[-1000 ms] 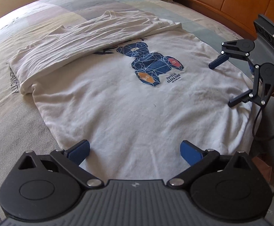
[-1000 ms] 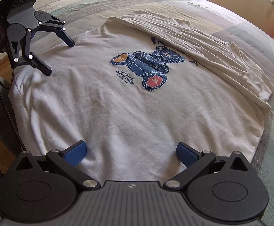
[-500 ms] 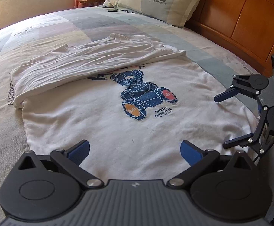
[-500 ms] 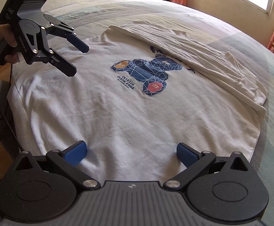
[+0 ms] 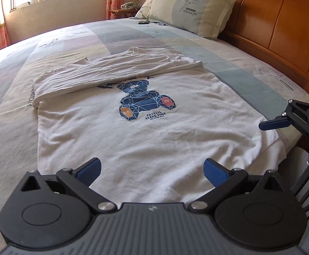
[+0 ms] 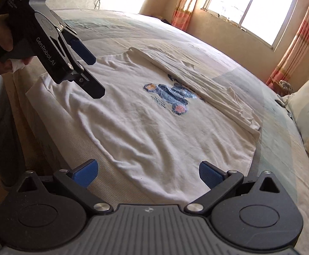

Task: Fold clothes
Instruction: 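Move both open grippers down to the hem of the bear-print T-shirt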

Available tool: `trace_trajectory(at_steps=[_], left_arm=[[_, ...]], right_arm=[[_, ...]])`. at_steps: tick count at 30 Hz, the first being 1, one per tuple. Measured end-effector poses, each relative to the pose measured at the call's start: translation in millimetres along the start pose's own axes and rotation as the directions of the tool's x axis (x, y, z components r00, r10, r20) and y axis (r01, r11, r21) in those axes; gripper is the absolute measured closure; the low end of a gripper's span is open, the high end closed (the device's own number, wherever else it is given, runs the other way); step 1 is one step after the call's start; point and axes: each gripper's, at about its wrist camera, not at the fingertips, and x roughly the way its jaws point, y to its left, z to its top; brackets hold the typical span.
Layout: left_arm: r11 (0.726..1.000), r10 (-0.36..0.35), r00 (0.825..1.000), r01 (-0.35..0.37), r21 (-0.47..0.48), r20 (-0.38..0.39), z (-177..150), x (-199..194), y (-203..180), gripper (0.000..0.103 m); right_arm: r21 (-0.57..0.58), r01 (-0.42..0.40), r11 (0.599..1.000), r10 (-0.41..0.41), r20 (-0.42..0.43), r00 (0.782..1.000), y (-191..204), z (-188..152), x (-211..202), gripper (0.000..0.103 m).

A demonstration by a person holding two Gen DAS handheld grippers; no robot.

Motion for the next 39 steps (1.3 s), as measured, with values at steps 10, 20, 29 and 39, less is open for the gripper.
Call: trace_trajectory(at_steps=[10,20,29,39], left_arm=[[0.991,0.02,0.999,-0.024,-0.134,-0.031,-31,14,11,0.001],[0.984,0.027,0.998,-0.036,-0.174,-0.057,-35,-3,11,0.001],[0.994,0.028,0.999,-0.033,-0.103,-0.045,-13,-11,-6,0.001],[0.995,0.082,0.996,-0.079,0.066,-0.036,-6,-14,-19,0.001]], right_arm=[[0.213,-0.009,0.977,0.03,-0.094,0.995,15,-1,29,0.0],[0.198,0.032,0.98,-0.007,-0.124,0.992,24,-1,27,0.0],[0.237,0.028,0.971,0.011,-0.163,0.987,19,6,28,0.0],[0.316,-0.038,0.948,0.094,-0.162,0.982,5,2,10,0.0]])
